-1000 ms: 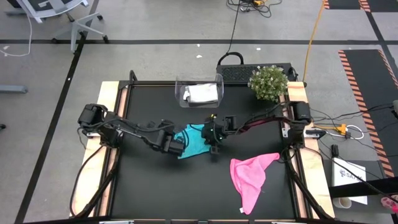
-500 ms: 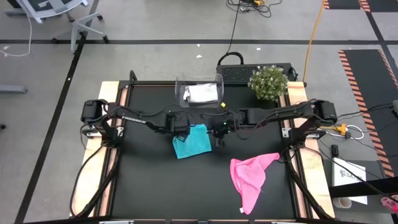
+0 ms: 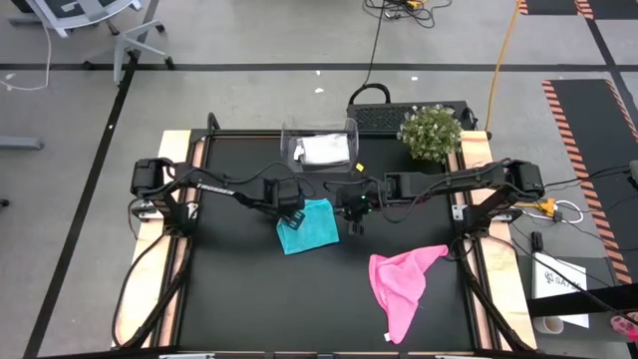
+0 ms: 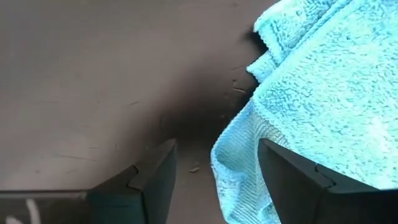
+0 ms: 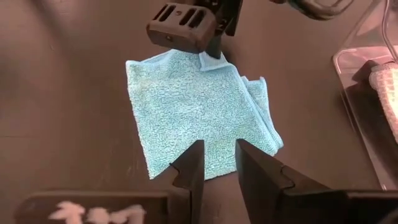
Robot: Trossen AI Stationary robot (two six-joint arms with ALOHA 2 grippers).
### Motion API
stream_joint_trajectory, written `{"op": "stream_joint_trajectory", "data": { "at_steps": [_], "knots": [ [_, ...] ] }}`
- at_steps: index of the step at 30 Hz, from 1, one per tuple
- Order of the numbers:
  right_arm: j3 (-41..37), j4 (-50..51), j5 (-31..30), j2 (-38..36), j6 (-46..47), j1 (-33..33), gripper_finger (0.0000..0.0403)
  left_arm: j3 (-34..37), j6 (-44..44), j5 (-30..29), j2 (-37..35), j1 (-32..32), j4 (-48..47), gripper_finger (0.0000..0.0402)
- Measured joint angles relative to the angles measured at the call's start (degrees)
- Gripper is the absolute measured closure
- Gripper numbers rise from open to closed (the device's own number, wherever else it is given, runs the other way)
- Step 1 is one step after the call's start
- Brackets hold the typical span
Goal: Fold microfiber towels
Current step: Fold the light blue microfiber cloth
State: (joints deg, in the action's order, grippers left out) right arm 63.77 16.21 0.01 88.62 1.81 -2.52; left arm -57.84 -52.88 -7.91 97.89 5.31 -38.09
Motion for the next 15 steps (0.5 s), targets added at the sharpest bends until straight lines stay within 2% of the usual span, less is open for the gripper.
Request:
{"op": "stream_joint_trajectory", "data": {
  "at_steps": [5, 12, 15],
  "knots": [
    [0.0, 0.0, 0.0, 0.0, -0.9, 0.0, 0.0319, 0.0, 1.4, 0.3, -1.5, 1.8, -3.3, 0.0174],
    [0.0, 0.0, 0.0, 0.0, -1.0, 0.0, 0.0319, -0.1, 1.3, 8.4, -5.6, 2.5, -3.3, 0.0174],
    [0.0, -0.2, 0.0, 0.0, -1.0, 0.0, 0.0319, 0.1, 0.4, 9.2, -5.4, 1.2, -1.3, 0.0174]
  ]
}}
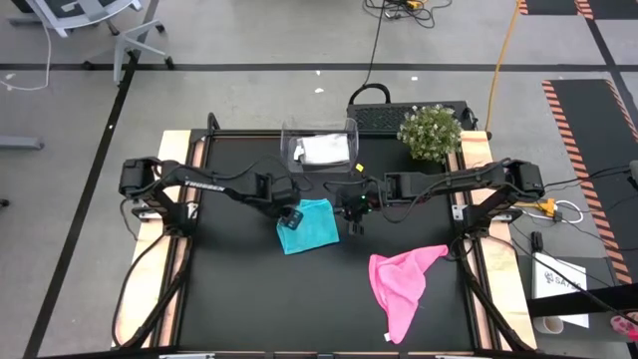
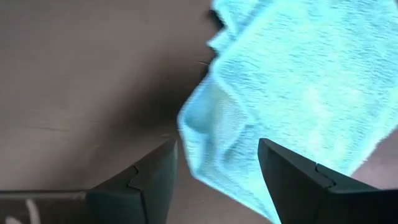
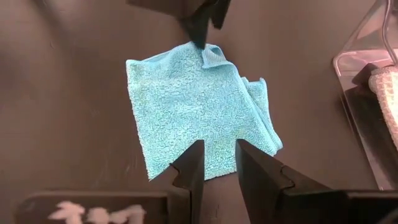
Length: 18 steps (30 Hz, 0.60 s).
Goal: Fold microfiber towels
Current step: Fold the light blue microfiber cloth
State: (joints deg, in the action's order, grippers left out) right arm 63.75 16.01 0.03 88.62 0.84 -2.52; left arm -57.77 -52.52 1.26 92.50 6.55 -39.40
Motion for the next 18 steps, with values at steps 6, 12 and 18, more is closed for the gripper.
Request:
{"op": "stream_joint_trajectory", "data": {
  "at_steps": [6, 12, 18],
  "knots": [
    [0.0, -0.8, 0.0, 0.0, 0.0, 0.0, 0.0319, 2.3, -2.6, 0.1, 2.5, -1.4, 6.3, 0.0174],
    [0.0, -0.8, 0.0, 0.0, 0.0, 0.0, 0.0319, 4.9, -4.1, -2.7, 2.9, -1.4, 6.4, 0.0174],
    [0.0, -1.2, 0.0, 0.0, 0.0, 0.0, 0.0319, 7.7, -5.6, -2.0, 2.6, -1.5, 10.4, 0.0174]
  ]
}}
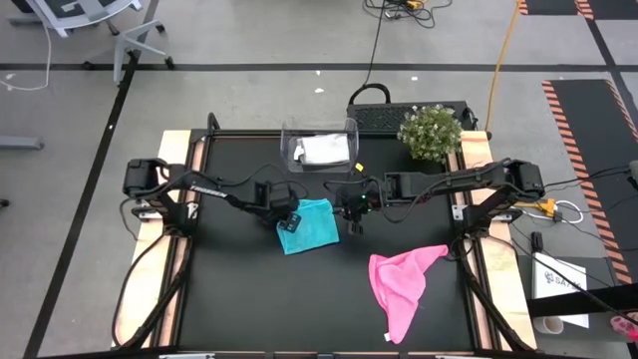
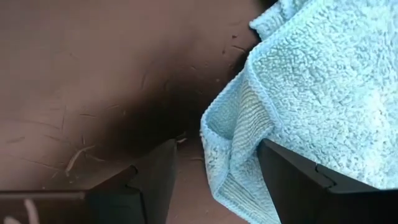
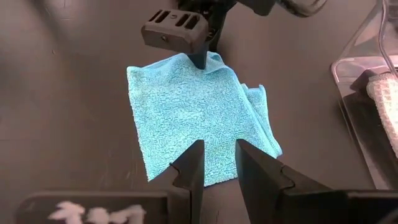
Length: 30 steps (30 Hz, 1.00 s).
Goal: Fold microfiber towels
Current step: Fold the light blue microfiber cloth
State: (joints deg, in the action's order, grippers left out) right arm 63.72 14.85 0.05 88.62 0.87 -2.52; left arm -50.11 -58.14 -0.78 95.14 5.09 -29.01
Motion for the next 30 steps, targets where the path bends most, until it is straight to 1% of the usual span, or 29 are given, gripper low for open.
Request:
{"op": "stream_joint_trajectory", "data": {
  "at_steps": [3, 11, 13, 16, 19, 22, 25, 26, 28, 30],
  "knots": [
    [0.0, 0.0, 0.0, 0.0, 0.6, 0.0, 0.0319, 0.6, -1.1, -1.6, -0.1, -0.2, 0.3, 0.0174],
    [0.0, 0.0, 0.0, 0.0, 1.1, 0.0, 0.0319, 0.9, -0.4, -1.5, 0.1, -0.3, 3.6, 0.0175],
    [0.0, 0.0, 0.0, 0.0, 1.4, 0.0, 0.0319, 0.9, -0.4, -1.8, 0.1, -0.7, 3.6, 0.0183],
    [0.0, 0.0, 0.0, 0.0, 1.4, 0.0, 0.0319, 0.9, -0.1, -3.1, 0.2, -1.2, 3.8, 0.0215],
    [0.0, 0.0, 0.0, 0.0, 1.4, 0.0, 0.0319, 0.9, 0.0, -3.4, 0.3, -1.5, 4.9, 0.0262],
    [0.0, 0.0, 0.0, 0.0, 1.4, 0.0, 0.0319, 0.9, 1.0, -4.6, 0.5, -1.9, 7.4, 0.0317],
    [0.0, 0.0, 0.0, 0.0, 1.5, 0.0, 0.0319, 0.9, 4.1, -5.0, -0.3, -1.9, 10.9, 0.0379],
    [0.0, 0.0, 0.0, 0.0, 1.5, 0.0, 0.0319, 0.5, 5.0, -5.2, -0.4, -1.8, 12.8, 0.0388],
    [0.0, 0.0, 0.0, 0.0, 1.5, 0.0, 0.0319, -0.6, 6.3, -5.5, -0.6, -1.5, 16.0, 0.0388],
    [0.0, 0.0, 0.0, 0.0, 1.5, 0.0, 0.0319, -2.1, 7.6, -5.5, -0.7, -1.3, 17.2, 0.0386]
  ]
}}
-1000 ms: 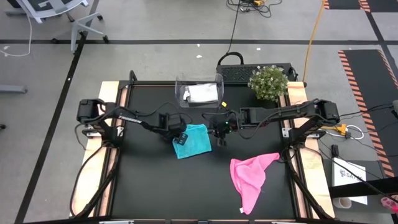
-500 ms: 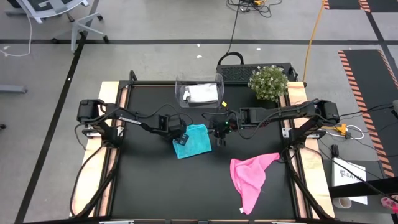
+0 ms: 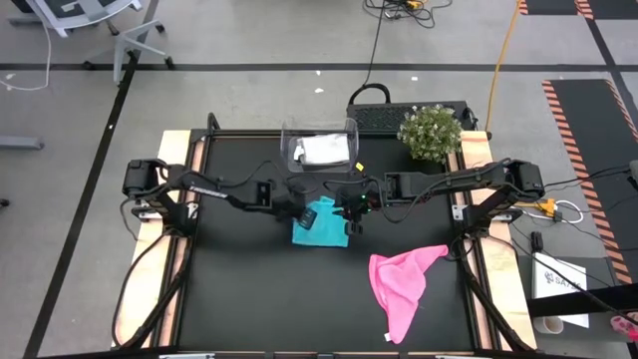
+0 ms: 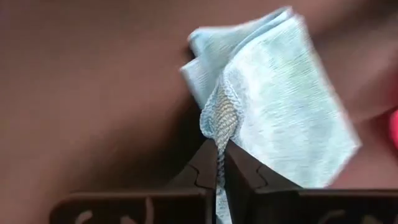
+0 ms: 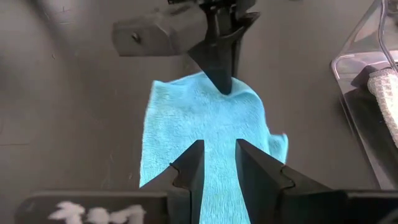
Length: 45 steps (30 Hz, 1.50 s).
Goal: Fold microfiber towels
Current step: Fold the light blue microfiber cloth
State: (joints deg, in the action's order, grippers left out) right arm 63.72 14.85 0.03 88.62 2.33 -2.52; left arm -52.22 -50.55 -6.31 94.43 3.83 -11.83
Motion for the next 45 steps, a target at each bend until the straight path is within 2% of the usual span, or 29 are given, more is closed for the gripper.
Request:
{"op": "stream_joint_trajectory", "data": {
  "at_steps": [5, 12, 23, 27, 35, 40, 45],
  "knots": [
    [0.0, 0.0, 0.0, 0.0, 0.0, 0.0, 0.0319, -3.2, 4.2, -2.0, 0.0, 0.0, 0.1, 0.0394],
    [0.0, 0.0, 0.0, 0.0, 0.8, 0.0, 0.0319, -3.4, 6.0, -3.8, 2.5, 2.6, -1.1, 0.0383],
    [0.0, 1.9, 0.5, 0.0, 2.9, 0.4, 0.0319, -3.4, 12.4, 3.8, 8.4, 4.5, 4.2, 0.0374],
    [0.0, 6.2, 0.5, 0.0, 4.0, 0.4, 0.0319, -3.4, 14.1, 3.9, 7.8, 5.7, 1.5, 0.0336],
    [-3.3, 6.9, 1.7, 0.0, 10.5, 0.4, 0.0319, -3.4, 14.8, 3.4, 7.6, 6.6, 0.5, 0.0223],
    [-6.0, 8.2, 3.4, 0.0, 19.1, 0.4, 0.0319, -3.8, 16.0, 3.4, 5.1, 6.3, 0.0, 0.0164],
    [-9.4, 6.6, 4.9, 0.0, 29.1, 0.8, 0.0315, -4.6, 17.9, 3.3, 2.0, 4.7, -0.5, 0.0127]
  ]
}}
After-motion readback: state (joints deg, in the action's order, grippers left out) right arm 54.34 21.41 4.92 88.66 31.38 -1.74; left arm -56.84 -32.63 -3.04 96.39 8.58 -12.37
